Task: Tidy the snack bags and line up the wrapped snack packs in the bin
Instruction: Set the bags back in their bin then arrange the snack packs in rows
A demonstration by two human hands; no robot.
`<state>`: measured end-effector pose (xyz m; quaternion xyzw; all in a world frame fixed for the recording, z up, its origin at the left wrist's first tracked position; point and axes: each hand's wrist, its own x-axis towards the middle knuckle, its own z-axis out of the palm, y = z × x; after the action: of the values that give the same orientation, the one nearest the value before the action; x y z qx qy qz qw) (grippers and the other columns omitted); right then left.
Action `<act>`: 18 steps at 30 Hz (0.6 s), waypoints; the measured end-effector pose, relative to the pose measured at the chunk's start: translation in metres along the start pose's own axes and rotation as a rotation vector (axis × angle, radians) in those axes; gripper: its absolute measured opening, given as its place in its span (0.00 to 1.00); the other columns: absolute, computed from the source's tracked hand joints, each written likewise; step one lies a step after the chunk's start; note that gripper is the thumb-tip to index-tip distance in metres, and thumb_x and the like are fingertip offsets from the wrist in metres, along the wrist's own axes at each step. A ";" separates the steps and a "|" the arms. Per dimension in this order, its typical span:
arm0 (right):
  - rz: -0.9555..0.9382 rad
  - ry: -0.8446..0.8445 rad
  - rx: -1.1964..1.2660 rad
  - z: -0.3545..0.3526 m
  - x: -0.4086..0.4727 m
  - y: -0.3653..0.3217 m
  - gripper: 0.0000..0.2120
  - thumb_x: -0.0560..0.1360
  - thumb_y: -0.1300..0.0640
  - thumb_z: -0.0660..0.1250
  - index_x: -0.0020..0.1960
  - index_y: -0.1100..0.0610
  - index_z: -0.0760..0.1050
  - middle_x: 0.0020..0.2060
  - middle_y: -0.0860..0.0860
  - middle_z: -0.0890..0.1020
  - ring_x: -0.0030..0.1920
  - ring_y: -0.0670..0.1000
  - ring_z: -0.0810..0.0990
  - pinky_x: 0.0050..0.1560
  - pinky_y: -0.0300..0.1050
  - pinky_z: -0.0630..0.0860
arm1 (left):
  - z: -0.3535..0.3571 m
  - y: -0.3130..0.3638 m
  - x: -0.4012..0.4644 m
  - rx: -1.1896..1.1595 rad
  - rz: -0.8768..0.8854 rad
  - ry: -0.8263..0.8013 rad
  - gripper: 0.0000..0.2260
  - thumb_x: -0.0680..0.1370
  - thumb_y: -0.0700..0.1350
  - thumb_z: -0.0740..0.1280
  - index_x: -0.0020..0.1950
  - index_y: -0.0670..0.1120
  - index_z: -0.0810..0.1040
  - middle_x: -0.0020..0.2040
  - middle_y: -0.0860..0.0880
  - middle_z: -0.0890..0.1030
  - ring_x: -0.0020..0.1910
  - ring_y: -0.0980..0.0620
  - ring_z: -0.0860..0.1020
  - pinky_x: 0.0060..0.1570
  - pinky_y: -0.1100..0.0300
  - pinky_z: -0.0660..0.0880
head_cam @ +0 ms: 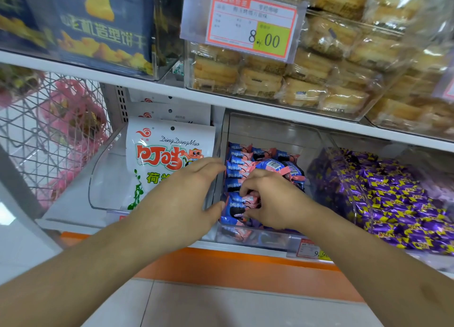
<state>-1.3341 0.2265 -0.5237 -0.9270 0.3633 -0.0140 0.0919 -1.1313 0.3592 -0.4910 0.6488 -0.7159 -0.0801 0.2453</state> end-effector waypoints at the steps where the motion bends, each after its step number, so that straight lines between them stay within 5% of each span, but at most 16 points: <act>1: -0.011 0.020 -0.016 0.002 0.001 -0.001 0.20 0.71 0.48 0.80 0.60 0.50 0.80 0.58 0.47 0.77 0.56 0.50 0.76 0.55 0.47 0.78 | 0.000 0.000 0.000 -0.001 -0.001 0.001 0.31 0.80 0.53 0.69 0.81 0.58 0.62 0.81 0.62 0.62 0.79 0.60 0.63 0.70 0.71 0.54; 9: -0.030 0.049 -0.013 -0.001 0.003 -0.004 0.26 0.69 0.43 0.80 0.64 0.45 0.79 0.57 0.45 0.78 0.61 0.51 0.73 0.61 0.50 0.74 | 0.000 0.000 0.000 -0.016 -0.009 -0.001 0.30 0.80 0.53 0.70 0.80 0.58 0.64 0.81 0.63 0.63 0.77 0.60 0.66 0.70 0.70 0.58; 11: -0.031 0.054 0.151 -0.007 -0.001 -0.006 0.22 0.69 0.46 0.82 0.61 0.44 0.81 0.53 0.44 0.78 0.57 0.49 0.75 0.60 0.48 0.75 | -0.001 0.000 0.000 -0.010 -0.010 -0.003 0.30 0.80 0.53 0.70 0.80 0.58 0.63 0.81 0.63 0.63 0.77 0.60 0.65 0.69 0.70 0.57; 15: -0.046 -0.018 0.317 -0.015 -0.006 -0.019 0.08 0.71 0.53 0.82 0.48 0.47 0.88 0.42 0.42 0.80 0.47 0.43 0.78 0.49 0.30 0.71 | -0.001 0.001 0.000 0.002 -0.004 0.001 0.30 0.80 0.53 0.70 0.80 0.57 0.64 0.81 0.62 0.63 0.78 0.60 0.64 0.69 0.72 0.55; 18: -0.086 -0.050 0.214 -0.008 -0.001 -0.027 0.06 0.70 0.51 0.81 0.47 0.46 0.89 0.38 0.42 0.79 0.43 0.44 0.77 0.46 0.39 0.75 | -0.001 0.001 0.000 0.001 -0.010 0.003 0.30 0.79 0.53 0.70 0.80 0.58 0.64 0.81 0.63 0.63 0.78 0.60 0.64 0.69 0.71 0.57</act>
<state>-1.3178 0.2450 -0.5105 -0.9267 0.3174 -0.0336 0.1985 -1.1320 0.3593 -0.4896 0.6526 -0.7124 -0.0798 0.2455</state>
